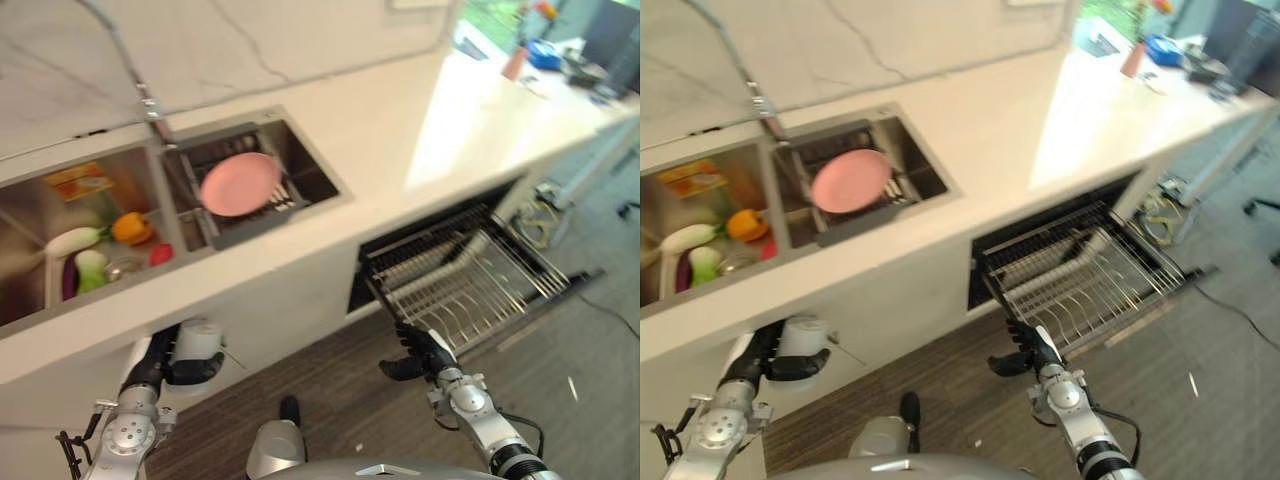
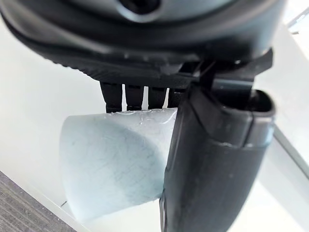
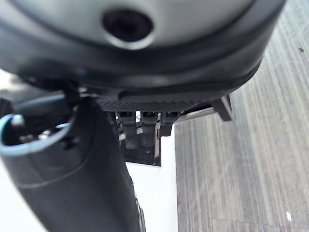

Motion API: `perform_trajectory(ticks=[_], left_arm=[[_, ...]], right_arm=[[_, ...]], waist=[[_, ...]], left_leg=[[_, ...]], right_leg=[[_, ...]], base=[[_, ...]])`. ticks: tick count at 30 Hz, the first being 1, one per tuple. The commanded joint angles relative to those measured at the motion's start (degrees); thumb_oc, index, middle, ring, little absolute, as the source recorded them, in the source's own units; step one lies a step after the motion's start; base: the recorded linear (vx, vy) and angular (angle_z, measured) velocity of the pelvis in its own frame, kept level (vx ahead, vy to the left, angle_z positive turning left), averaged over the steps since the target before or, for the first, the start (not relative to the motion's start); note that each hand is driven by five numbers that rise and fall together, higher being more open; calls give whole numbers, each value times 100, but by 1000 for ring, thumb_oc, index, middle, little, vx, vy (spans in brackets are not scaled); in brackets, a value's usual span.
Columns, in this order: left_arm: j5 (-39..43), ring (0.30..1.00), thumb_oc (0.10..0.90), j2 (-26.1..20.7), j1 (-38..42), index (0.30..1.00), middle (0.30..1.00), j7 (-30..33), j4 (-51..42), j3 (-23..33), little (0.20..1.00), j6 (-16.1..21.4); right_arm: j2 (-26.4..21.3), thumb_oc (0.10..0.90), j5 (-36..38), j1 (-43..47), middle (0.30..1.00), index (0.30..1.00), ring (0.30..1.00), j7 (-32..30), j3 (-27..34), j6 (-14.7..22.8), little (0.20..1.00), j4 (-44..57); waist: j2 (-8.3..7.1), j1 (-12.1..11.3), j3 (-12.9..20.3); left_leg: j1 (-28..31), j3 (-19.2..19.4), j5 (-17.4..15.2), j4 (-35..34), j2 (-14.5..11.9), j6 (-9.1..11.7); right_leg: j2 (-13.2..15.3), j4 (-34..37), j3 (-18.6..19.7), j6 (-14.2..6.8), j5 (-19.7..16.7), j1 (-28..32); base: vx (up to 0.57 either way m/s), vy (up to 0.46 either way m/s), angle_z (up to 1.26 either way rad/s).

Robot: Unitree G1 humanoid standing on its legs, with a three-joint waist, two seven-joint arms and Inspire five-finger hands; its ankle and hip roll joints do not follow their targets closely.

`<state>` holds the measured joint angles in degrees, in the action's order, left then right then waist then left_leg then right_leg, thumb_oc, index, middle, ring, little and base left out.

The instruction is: Place the dishes in the dishwasher.

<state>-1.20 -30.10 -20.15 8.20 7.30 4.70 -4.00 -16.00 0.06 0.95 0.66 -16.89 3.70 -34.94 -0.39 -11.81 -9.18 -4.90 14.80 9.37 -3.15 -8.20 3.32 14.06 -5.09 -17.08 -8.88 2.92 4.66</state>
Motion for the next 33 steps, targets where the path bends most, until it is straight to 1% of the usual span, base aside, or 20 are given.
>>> perform_trajectory(ticks=[1,3,5,7,8,9,10,11,13,14,16,17,19,20,21,22,25,29,31,33], left_arm=[[85,300,400,-184,1919,300,300,211,-1014,-144,300,1282],[141,300,400,-149,1988,300,300,170,-981,-208,300,1305],[160,300,400,-124,2071,300,300,143,-968,-331,300,1301],[134,300,400,-139,2169,300,300,76,-957,-460,300,1278],[149,300,400,-134,2256,300,300,43,-912,-578,300,1264],[150,300,400,-131,2267,300,300,45,-903,-584,300,1266],[184,300,400,-123,2301,300,300,52,-894,-602,300,1265],[204,300,400,-109,2307,300,300,64,-884,-611,300,1262],[233,300,400,-50,2290,300,300,95,-927,-598,300,1275],[264,300,400,-9,2272,300,300,86,-986,-652,300,1287],[270,300,400,-6,2280,300,300,92,-975,-688,300,1292],[293,300,400,-1,2238,300,300,106,-917,-701,300,1272],[313,300,400,-42,2238,300,300,111,-893,-714,300,1273],[334,300,400,-86,2216,300,300,121,-896,-690,300,1254],[363,300,400,-144,2181,300,300,148,-919,-633,300,1245],[364,300,400,-144,2181,300,300,148,-919,-639,300,1246],[461,300,400,-158,2210,300,300,177,-889,-573,300,1276],[660,300,400,-53,2337,300,300,162,-756,-594,300,1345],[748,300,400,-36,2400,300,300,147,-703,-639,300,1377],[841,300,400,-47,2500,300,300,148,-661,-683,300,1403]], right_arm=[[-529,800,52,144,900,900,900,-53,161,3,900,132],[-540,800,70,160,900,900,900,4,39,-8,900,13],[-556,800,146,143,900,900,900,57,-50,-3,900,-199],[-585,800,158,116,900,900,900,84,-117,-20,900,-393],[-586,800,178,89,900,900,900,78,-155,-34,900,-593],[-587,800,180,96,900,900,900,76,-153,-26,900,-605],[-571,800,194,117,900,900,900,47,-165,-33,900,-740],[-570,800,193,127,900,900,900,36,-163,-42,900,-807],[-616,800,147,130,900,900,900,-47,-96,-31,900,-938],[-675,800,140,96,900,900,900,-209,65,-5,900,-1062],[-695,800,132,74,900,900,900,-301,156,10,900,-1092],[-736,800,200,45,900,900,900,-459,368,11,900,-1190],[-743,800,265,69,900,900,900,-548,496,17,900,-1234],[-750,800,367,59,900,900,900,-651,693,27,900,-1149],[-773,800,557,-15,900,900,900,-774,1002,94,900,-807],[-776,800,557,-35,900,900,900,-773,1010,81,900,-782],[-840,800,813,-276,900,900,900,-860,1469,208,900,31],[-831,800,1101,-436,900,900,900,-898,1997,426,900,1175],[-801,800,1261,-355,900,900,900,-854,2038,524,900,1557],[-750,800,1472,-250,900,900,900,-778,2030,577,900,1791]], waist=[[149,278,102],[162,253,70],[225,328,32],[278,380,26],[345,428,22],[358,444,10],[389,425,-28],[394,375,-61],[413,312,-87],[443,364,-83],[474,411,-76],[527,498,-23],[543,512,-6],[560,582,27],[574,656,61],[576,640,59],[573,790,125],[505,938,204],[458,964,233],[404,917,223]], left_leg=[[-83,-384,-895,875,27,107],[-112,-468,-721,878,-146,253],[-112,-594,-464,713,-292,342],[-140,-718,-324,621,-381,392],[-116,-863,-233,565,-448,438],[-111,-887,-225,558,-459,447],[-113,-1080,-210,582,-432,478],[-118,-1382,-261,599,-340,503],[-202,-2093,-348,517,-63,505],[-250,-2156,-284,439,-18,535],[-240,-2043,-255,392,-46,534],[-141,-1946,-254,289,-80,553],[-44,-1878,-244,204,-96,562],[42,-1816,-243,127,-100,568],[224,-1737,-243,-48,-106,550],[244,-1723,-240,-62,-109,550],[389,-1619,-292,-154,-135,537],[610,-1433,-459,-153,-126,463],[671,-1361,-558,-113,-106,403],[698,-1304,-718,79,-53,321]], right_leg=[[422,187,-120,-329,-215,112],[172,412,-138,-308,-90,242],[-109,472,-93,-184,-8,272],[-311,514,-112,-53,115,309],[-469,586,-151,53,189,378],[-487,600,-172,62,186,401],[-538,664,-158,104,216,447],[-555,708,-131,127,237,479],[-603,786,-33,165,214,450],[-629,906,-79,148,174,509],[-636,955,-110,138,144,543],[-653,980,-70,96,148,573],[-648,978,-51,76,131,591],[-647,973,-47,58,114,586],[-653,955,27,38,88,562],[-652,952,39,37,90,566],[-651,936,137,13,77,524],[-596,876,294,-63,40,505],[-542,804,392,-86,36,478],[-436,600,546,-108,66,400]], base=[[-98,-349,-15],[-63,-323,-13],[-77,-326,-3],[-56,-260,16],[-30,-206,16],[-30,-181,10],[-19,-90,-1],[-38,-119,-11],[-40,-71,-15],[0,0,0],[19,49,8],[65,82,1],[54,71,-6],[56,92,-21],[56,92,-26],[43,88,-32],[44,66,-26],[84,85,-29],[76,94,-41],[57,127,-44]])
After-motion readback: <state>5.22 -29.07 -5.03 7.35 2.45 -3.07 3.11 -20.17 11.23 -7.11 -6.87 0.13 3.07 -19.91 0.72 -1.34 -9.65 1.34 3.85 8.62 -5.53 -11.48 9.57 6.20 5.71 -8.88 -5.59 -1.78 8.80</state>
